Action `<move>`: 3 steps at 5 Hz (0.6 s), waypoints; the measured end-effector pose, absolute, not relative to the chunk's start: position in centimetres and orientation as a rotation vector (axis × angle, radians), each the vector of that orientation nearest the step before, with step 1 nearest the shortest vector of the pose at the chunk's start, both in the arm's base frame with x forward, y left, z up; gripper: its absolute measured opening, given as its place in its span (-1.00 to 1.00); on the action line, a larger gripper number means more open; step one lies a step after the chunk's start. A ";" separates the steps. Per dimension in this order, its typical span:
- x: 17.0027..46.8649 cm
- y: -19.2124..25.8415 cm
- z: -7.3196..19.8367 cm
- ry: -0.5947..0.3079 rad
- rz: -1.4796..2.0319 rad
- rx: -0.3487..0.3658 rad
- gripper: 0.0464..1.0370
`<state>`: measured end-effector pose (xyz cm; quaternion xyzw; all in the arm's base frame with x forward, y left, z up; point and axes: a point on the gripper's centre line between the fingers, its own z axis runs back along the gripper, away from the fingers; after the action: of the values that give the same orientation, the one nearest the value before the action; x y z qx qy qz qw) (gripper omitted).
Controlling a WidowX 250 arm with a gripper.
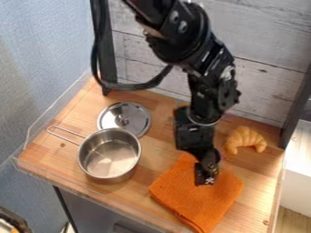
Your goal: Moved the orange towel to the left side of the table
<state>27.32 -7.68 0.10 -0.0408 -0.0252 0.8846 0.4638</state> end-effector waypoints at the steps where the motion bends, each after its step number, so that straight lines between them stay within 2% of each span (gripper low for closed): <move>1: 26.6 -7.5 -0.5 -0.059 2.182 -0.101 0.93; 3: 26.0 -7.7 -2.3 -0.038 2.207 -0.115 0.93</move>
<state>26.02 -7.65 -2.33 -0.0464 -0.0153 0.8921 0.4491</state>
